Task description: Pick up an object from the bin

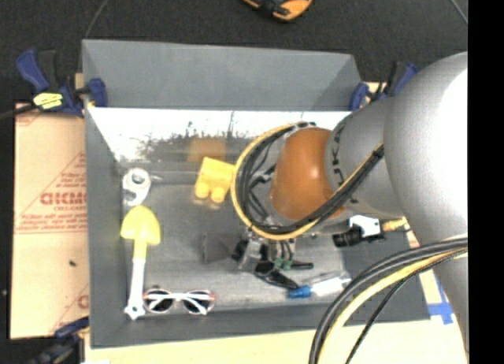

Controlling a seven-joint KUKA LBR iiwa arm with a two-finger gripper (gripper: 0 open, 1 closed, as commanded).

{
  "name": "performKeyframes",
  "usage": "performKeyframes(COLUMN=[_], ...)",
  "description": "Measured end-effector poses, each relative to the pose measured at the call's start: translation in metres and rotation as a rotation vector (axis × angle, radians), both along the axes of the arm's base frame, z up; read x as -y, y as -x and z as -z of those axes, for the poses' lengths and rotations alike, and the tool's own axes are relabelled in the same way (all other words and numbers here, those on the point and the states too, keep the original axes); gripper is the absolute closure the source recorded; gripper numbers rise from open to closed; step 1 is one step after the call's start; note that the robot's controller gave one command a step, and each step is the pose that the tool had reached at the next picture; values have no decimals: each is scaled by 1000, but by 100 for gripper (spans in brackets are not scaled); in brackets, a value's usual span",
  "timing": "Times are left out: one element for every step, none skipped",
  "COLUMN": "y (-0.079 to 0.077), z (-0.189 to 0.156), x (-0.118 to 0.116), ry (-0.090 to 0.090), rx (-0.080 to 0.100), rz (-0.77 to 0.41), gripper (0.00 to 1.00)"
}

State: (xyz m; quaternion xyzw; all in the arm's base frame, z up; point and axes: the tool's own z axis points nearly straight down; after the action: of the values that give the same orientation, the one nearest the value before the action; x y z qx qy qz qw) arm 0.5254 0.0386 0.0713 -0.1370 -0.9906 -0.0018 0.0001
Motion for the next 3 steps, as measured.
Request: performKeyframes(y=[0,0,0], z=[-1,-4,-6], x=[0,0,0], ry=[0,0,0], rx=[1,3,3], rz=[-1,-2,-3], gripper=[100,100,100])
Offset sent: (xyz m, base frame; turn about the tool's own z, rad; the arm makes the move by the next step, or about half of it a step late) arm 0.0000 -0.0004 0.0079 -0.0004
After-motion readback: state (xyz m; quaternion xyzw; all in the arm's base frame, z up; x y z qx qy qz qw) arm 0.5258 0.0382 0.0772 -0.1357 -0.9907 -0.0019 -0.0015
